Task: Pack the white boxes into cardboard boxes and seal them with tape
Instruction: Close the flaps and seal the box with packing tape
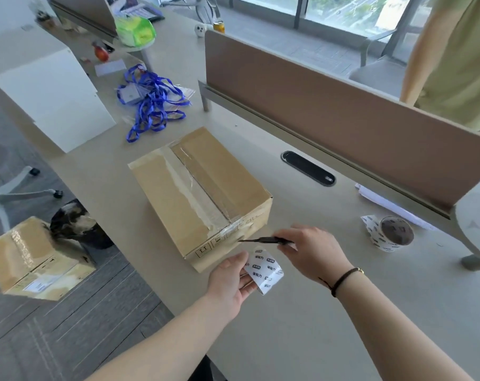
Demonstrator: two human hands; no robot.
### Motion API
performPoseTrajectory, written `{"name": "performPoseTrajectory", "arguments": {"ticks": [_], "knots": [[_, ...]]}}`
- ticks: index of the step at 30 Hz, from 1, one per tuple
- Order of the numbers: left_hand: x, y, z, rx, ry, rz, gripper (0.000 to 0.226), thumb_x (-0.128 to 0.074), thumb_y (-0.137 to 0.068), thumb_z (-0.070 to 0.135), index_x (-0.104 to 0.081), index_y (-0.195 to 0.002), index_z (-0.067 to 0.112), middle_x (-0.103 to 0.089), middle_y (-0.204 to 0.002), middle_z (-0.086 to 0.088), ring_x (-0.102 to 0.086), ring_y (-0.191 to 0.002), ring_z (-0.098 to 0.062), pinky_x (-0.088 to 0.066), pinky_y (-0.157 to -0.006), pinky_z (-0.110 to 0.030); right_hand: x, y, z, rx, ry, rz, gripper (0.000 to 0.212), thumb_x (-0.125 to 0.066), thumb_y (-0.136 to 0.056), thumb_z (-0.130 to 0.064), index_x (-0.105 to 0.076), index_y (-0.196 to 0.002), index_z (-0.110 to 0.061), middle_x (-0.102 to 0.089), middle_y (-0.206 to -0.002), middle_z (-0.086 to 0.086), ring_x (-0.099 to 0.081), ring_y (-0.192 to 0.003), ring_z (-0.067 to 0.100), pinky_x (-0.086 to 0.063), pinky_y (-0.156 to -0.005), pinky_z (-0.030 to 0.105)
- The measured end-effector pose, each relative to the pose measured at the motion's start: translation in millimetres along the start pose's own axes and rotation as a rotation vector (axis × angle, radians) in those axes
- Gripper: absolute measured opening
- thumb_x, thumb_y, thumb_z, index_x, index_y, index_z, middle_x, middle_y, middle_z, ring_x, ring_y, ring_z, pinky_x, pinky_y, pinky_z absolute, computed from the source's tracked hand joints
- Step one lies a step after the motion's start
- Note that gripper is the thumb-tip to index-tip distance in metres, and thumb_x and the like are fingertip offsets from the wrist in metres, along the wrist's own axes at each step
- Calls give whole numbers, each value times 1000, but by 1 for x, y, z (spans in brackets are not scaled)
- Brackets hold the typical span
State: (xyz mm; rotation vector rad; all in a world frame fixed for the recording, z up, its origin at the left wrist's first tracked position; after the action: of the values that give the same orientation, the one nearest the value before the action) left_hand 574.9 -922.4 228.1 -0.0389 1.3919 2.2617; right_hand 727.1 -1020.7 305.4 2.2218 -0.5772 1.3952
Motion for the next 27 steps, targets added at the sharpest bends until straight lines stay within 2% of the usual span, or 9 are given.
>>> {"name": "performPoseTrajectory", "arguments": {"ticks": [3,6,9,13,20,27], "knots": [[1,-1,1,13,19,-1,25,-73,-92,17,-65,-114,8,-77,-101,-16,-76,-93,-31,-61,-82,-46,2,-19,-15,154,166,31,27,-48,-100,-52,-71,-109,-40,-55,-79,-9,-46,-72,17,-30,-74,32],[2,-3,2,20,15,-3,24,-73,-92,16,-65,-113,7,-78,-97,-16,-76,-90,-31,-62,-81,-46,0,-35,-22,271,297,154,34,-48,-94,-58,-76,-88,-39,-42,-63,-11,-38,-60,17,-29,-67,32],[3,-4,2,30,11,-1,21,-72,-92,16,-66,-110,7,-77,-98,-17,-77,-87,-31,-62,-75,-43,2,-50,-27,293,375,225,34,-51,-91,-58,-75,-78,-37,-44,-60,-11,-46,-57,18,-26,-67,31],[3,-5,3,39,12,-7,17,-72,-92,14,-66,-107,7,-76,-99,-17,-76,-85,-30,-61,-71,-41,8,-61,-36,289,425,229,41,-44,-92,-59,-74,-77,-36,-53,-63,-8,-55,-64,20,-27,-69,33],[3,-4,4,47,13,-18,17,-73,-91,13,-65,-104,7,-75,-101,-18,-75,-86,-32,-61,-72,-42,10,-73,-51,341,559,181,35,-58,-91,-55,-73,-71,-32,-47,-62,-8,-49,-64,20,-20,-70,35],[4,-7,5,52,20,-20,19,-73,-91,13,-66,-107,6,-76,-98,-18,-75,-85,-32,-61,-71,-42,11,-78,-58,350,588,118,36,-54,-95,-55,-74,-77,-31,-44,-67,-8,-44,-69,21,-19,-72,36]]}}
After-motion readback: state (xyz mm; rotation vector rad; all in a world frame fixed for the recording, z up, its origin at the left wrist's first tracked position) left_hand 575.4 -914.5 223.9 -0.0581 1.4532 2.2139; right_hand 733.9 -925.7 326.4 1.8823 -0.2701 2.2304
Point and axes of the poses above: each hand's wrist, its own y-axis away from the middle knuckle, its own x-axis out of the back of the hand, z = x × y, the point moved 4 cm from there along -y, towards the middle knuckle
